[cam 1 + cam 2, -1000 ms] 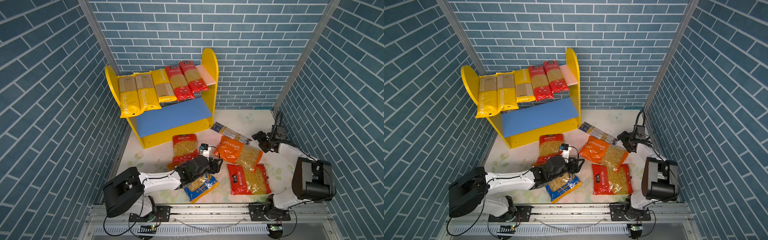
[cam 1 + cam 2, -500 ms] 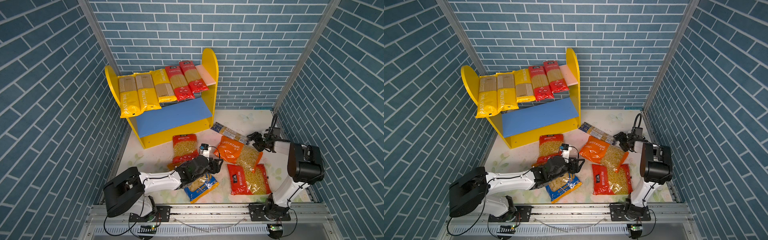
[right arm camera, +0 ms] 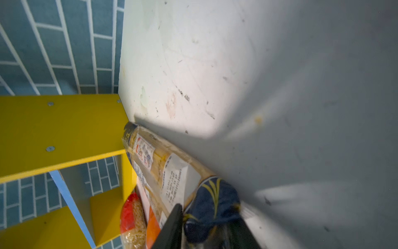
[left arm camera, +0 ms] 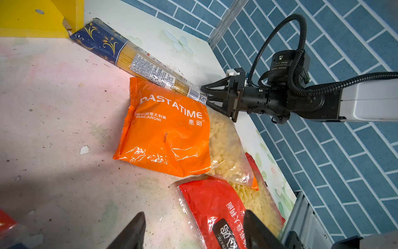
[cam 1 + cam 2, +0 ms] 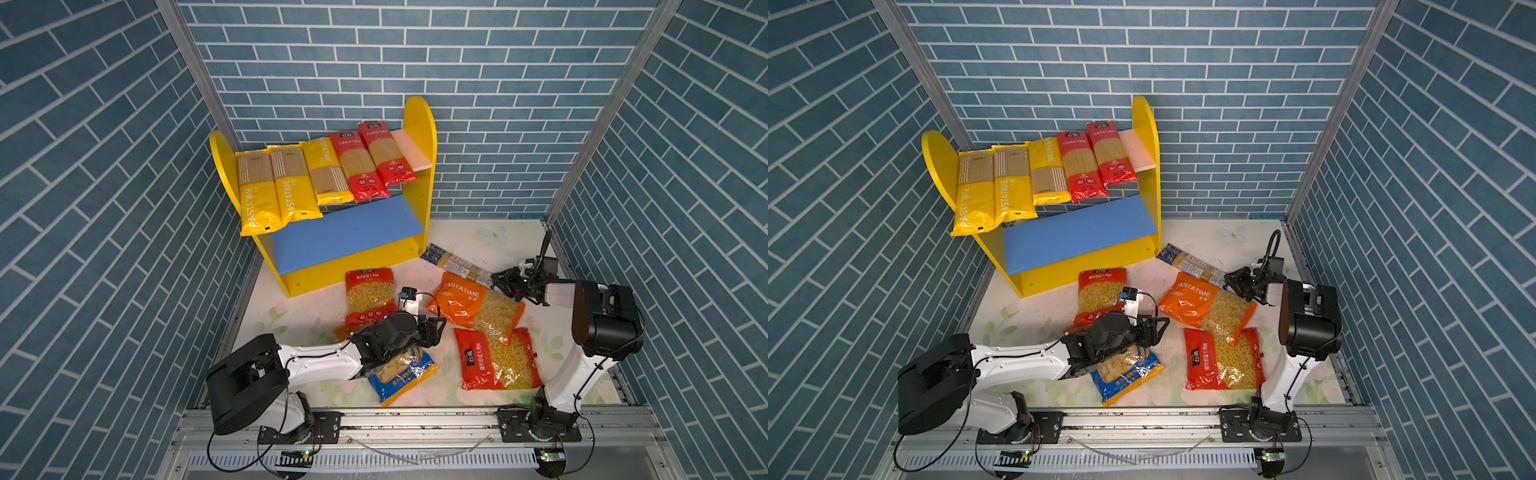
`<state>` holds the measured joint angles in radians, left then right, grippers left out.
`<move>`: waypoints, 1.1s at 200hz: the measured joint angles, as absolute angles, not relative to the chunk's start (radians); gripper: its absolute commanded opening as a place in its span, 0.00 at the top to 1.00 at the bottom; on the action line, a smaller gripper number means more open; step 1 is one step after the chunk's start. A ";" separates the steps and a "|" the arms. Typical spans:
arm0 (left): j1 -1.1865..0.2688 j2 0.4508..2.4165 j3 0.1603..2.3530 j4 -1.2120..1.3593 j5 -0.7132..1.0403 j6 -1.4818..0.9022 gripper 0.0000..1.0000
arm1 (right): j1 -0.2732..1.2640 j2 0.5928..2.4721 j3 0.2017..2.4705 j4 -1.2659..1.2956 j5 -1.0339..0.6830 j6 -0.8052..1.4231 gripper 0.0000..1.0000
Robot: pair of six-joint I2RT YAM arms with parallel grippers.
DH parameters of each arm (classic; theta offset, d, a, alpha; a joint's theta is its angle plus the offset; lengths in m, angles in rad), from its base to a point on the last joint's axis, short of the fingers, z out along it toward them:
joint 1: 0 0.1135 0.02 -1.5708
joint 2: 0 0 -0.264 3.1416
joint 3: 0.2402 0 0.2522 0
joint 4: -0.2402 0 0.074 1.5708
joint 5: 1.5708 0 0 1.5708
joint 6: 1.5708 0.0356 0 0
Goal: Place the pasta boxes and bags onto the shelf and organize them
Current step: 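Move the right gripper down to the blue-and-yellow spaghetti pack on the table, then grasp the blue-and-yellow spaghetti pack end with the right gripper and lift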
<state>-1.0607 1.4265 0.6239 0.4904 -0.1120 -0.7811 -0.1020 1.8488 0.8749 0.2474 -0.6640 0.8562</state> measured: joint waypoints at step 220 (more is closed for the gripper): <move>-0.909 1.085 0.361 0.405 -0.175 -0.833 0.27 | 0.572 1.061 0.889 -0.404 0.105 0.170 1.00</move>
<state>-0.9092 1.0855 0.3607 0.4049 -0.1753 -0.8330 0.5716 1.0615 0.8894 -0.4042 0.1051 0.1703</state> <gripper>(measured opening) 0.725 0.049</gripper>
